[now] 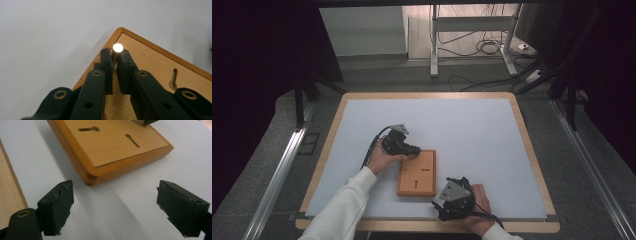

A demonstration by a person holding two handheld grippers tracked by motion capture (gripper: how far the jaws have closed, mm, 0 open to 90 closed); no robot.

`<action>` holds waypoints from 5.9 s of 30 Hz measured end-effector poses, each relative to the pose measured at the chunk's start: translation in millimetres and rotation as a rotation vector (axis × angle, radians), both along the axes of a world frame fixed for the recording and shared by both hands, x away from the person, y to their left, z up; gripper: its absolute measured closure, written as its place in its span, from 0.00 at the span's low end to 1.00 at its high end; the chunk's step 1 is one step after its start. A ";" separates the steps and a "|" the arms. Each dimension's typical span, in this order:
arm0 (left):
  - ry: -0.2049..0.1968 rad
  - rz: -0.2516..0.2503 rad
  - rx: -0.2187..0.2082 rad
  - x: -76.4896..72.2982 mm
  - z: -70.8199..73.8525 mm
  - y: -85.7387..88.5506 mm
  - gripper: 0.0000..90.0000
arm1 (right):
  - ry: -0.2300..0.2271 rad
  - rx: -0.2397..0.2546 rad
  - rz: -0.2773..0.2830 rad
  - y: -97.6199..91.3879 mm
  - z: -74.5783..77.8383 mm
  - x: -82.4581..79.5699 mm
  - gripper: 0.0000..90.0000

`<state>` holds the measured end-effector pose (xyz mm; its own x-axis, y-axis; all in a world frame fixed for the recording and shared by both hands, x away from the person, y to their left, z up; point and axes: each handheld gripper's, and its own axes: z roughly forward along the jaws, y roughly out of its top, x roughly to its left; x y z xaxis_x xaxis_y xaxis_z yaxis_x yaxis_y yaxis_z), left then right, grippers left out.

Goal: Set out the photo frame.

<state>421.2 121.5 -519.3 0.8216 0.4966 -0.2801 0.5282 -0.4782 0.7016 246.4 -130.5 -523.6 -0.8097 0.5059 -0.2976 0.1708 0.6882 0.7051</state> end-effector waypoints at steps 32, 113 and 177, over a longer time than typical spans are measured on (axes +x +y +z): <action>-0.021 0.008 -0.003 1.5 -1.0 -0.6 0.94 | -0.198 -0.189 0.072 53.8 -3.5 7.2 0.33; -0.042 0.275 -0.166 -36.9 4.3 109.5 0.48 | -0.305 -0.284 0.089 76.1 72.3 75.9 0.72; -0.033 0.276 -0.145 -34.9 -1.7 107.3 0.46 | -0.086 -0.107 0.164 62.8 129.5 82.0 0.71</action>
